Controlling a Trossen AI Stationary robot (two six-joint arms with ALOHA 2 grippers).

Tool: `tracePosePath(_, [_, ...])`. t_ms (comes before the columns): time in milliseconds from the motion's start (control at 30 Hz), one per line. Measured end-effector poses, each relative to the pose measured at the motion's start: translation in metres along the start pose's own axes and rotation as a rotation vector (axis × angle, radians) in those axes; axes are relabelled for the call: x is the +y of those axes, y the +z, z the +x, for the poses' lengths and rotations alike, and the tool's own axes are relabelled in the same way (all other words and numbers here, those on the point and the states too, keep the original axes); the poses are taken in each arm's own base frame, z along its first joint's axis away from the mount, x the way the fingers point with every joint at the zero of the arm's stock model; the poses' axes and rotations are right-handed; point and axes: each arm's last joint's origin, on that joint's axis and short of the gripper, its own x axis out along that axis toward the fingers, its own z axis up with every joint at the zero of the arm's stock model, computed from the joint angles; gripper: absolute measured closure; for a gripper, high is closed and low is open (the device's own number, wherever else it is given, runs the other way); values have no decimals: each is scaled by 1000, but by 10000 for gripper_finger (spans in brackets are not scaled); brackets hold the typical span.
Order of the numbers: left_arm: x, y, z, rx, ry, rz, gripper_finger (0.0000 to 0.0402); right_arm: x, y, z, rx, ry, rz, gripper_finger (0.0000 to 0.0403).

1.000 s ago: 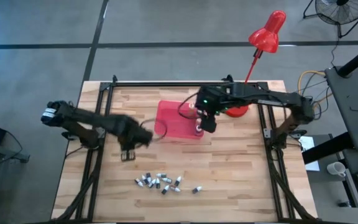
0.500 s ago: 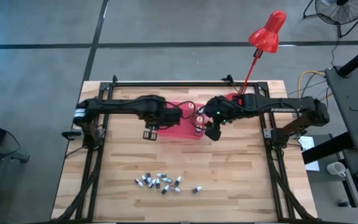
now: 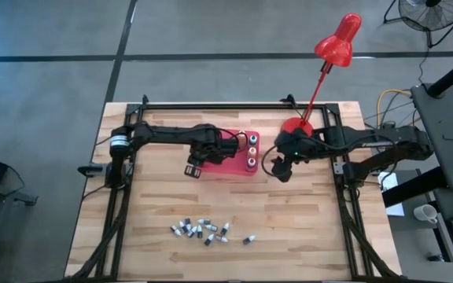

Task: Pick & Place food coloring
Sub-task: Put the big orange food coloring bottle into the pink bin

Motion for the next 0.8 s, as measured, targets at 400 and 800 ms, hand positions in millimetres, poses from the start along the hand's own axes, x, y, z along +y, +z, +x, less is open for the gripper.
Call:
tracePosePath(400, [-3, 7, 5, -56, -18, -18, 309, -1, -13, 22, 41, -25, -3, 188])
tracePosePath(800, [-6, 8, 3, -48, 53, -20, 245, 1, -11, 25, 2, -1, -38, 188])
